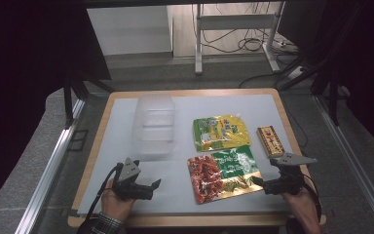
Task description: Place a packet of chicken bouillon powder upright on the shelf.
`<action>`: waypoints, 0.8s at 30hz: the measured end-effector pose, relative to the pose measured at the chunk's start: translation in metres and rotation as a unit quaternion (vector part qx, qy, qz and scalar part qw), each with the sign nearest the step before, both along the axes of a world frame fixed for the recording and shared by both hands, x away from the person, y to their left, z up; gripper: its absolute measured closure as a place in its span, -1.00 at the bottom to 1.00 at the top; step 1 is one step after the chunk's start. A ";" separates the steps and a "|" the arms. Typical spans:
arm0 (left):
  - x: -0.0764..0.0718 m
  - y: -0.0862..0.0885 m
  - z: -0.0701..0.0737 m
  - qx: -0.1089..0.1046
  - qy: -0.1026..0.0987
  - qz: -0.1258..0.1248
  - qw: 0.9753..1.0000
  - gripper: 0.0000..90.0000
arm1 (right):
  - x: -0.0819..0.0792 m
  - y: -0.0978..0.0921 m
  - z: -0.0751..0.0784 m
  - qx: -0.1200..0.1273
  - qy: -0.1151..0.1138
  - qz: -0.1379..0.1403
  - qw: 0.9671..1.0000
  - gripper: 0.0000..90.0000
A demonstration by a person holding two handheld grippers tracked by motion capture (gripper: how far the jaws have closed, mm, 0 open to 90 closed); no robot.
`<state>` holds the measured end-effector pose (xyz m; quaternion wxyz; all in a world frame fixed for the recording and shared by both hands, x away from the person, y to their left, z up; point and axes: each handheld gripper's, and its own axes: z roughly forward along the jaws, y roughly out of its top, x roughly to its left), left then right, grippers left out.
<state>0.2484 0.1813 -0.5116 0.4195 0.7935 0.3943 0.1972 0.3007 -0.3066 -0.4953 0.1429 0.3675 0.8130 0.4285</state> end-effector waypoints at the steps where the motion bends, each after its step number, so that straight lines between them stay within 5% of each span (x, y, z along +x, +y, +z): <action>1: 0.001 0.000 -0.001 0.001 0.006 -0.006 1.000 -0.99 | 0.000 -0.001 0.000 0.006 0.002 -0.003 1.000 -1.00; 6: 0.002 -0.001 -0.001 0.001 0.020 -0.009 1.000 -0.99 | 0.002 -0.004 -0.002 -0.004 0.004 -0.008 1.000 -1.00; 18: 0.001 -0.003 0.001 0.013 0.014 -0.003 1.000 -0.99 | 0.002 -0.002 -0.003 -0.020 0.003 -0.010 1.000 -1.00; 24: -0.002 -0.004 0.004 0.009 0.004 -0.005 1.000 -0.76 | 0.002 -0.002 -0.003 -0.018 0.003 -0.010 1.000 -1.00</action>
